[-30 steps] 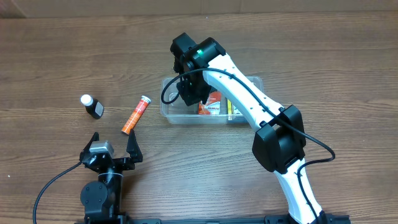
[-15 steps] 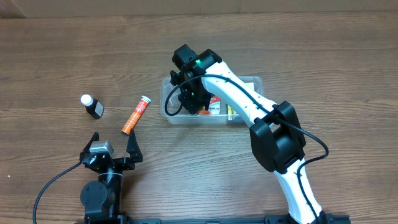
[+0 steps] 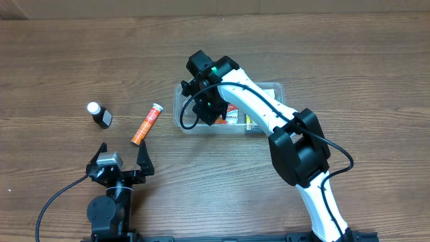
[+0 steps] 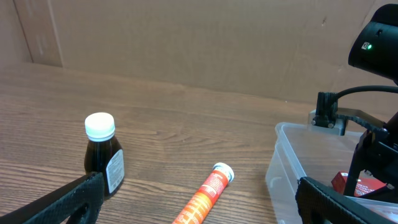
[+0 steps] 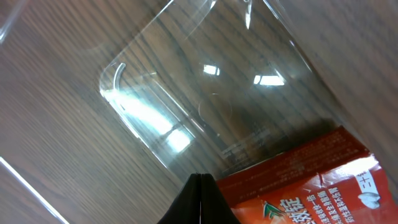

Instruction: Pack container

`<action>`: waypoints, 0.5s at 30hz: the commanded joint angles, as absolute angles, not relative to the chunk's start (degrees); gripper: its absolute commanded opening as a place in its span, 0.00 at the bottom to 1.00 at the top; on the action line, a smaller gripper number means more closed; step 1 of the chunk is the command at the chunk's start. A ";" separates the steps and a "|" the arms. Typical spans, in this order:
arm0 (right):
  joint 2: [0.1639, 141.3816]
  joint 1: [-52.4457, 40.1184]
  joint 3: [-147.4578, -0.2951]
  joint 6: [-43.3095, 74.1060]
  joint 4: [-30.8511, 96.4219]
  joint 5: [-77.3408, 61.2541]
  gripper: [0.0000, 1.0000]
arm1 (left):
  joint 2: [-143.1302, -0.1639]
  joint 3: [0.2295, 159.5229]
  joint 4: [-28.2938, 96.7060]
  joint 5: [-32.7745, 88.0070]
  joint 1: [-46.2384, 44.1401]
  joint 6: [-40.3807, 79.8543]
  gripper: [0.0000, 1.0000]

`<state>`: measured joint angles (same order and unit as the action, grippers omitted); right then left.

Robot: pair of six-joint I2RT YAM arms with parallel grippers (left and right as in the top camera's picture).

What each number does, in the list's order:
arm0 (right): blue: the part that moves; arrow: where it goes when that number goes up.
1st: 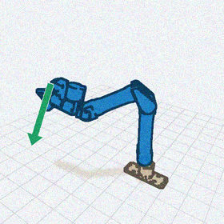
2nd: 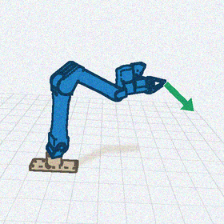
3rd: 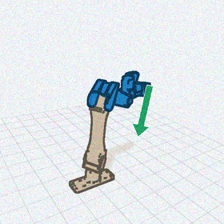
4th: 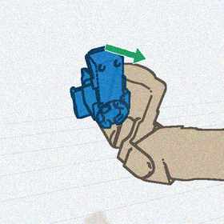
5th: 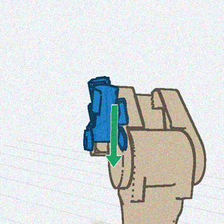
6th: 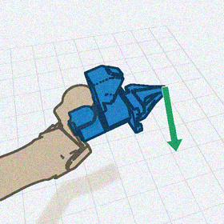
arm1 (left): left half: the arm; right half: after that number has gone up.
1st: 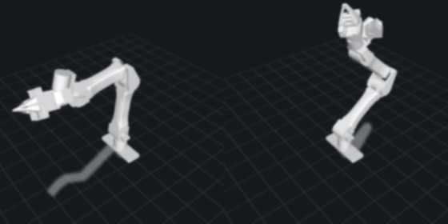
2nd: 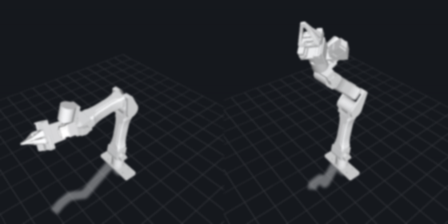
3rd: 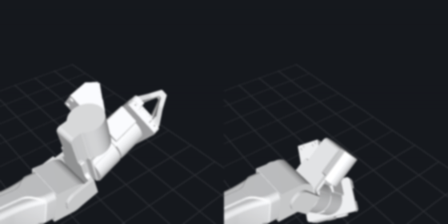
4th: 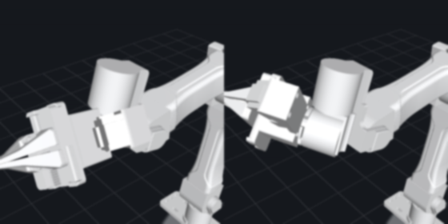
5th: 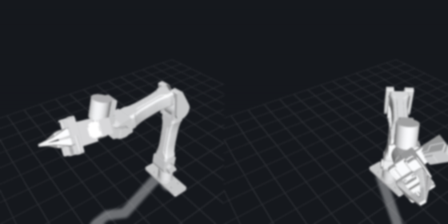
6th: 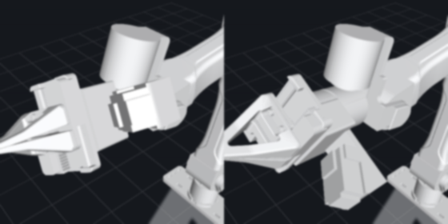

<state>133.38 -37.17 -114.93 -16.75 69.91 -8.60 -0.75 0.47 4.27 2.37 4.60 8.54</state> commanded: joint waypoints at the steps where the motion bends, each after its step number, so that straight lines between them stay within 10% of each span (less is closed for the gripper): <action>1: 133.23 -37.28 -114.69 -19.64 69.67 -9.08 0.04 | -0.30 0.27 4.23 2.39 4.86 7.46 1.00; 15: 133.23 -37.28 -114.69 -28.82 69.58 -9.76 0.04 | -0.30 0.27 4.23 2.39 4.86 7.49 1.00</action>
<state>133.38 -37.17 -114.93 -26.28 69.89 -8.80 -0.75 0.47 4.27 2.37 4.60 8.54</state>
